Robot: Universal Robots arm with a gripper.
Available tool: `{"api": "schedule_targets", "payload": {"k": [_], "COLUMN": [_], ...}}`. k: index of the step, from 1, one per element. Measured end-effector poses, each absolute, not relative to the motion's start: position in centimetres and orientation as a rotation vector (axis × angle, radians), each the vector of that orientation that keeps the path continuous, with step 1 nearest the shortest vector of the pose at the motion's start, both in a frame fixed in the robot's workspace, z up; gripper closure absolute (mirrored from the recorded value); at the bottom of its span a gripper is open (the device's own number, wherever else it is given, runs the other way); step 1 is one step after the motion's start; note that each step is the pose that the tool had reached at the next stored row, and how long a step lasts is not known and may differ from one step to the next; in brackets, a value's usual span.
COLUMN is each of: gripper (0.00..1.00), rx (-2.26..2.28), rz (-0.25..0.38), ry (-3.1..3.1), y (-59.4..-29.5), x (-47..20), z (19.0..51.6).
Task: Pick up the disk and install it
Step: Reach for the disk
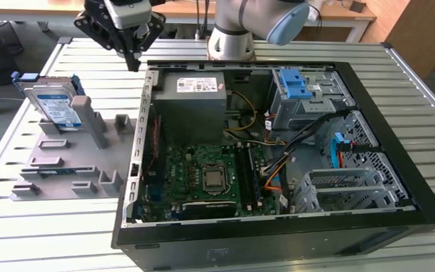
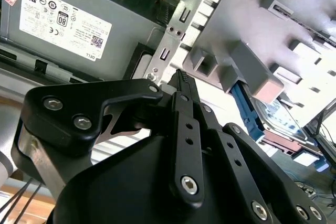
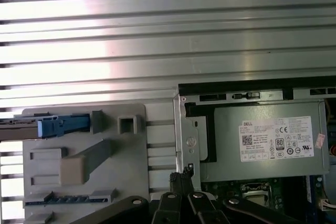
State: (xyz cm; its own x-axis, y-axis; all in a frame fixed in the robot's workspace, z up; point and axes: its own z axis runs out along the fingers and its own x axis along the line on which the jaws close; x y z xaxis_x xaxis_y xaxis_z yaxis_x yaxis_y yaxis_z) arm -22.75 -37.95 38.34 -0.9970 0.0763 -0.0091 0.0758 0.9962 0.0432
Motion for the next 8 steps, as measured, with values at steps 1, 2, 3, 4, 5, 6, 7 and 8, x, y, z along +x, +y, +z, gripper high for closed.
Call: {"api": "schedule_targets", "payload": {"k": [1,2,3,4,5,6,7,8], "gripper": [0.89,0.89,0.89,0.89,0.89,0.89,0.89,0.89], "rx": [0.119,0.119,0.119,0.119,0.119,0.119,0.119,0.119], "rz": [0.067,0.067,0.067,0.067,0.067,0.067,0.067,0.067], "ry": [3.128,3.129,3.129,3.130,3.130,3.131,3.131,3.132], "y": [-37.94,-37.92,-37.90,-37.88,-37.86,-37.84,-37.82,-37.80], "x": [-22.89,-23.03,-23.16,-23.31,-23.45,-23.59,-23.73,-23.86], "z": [38.33,38.31,38.29,38.27,38.26,38.24,38.23,38.20]}}
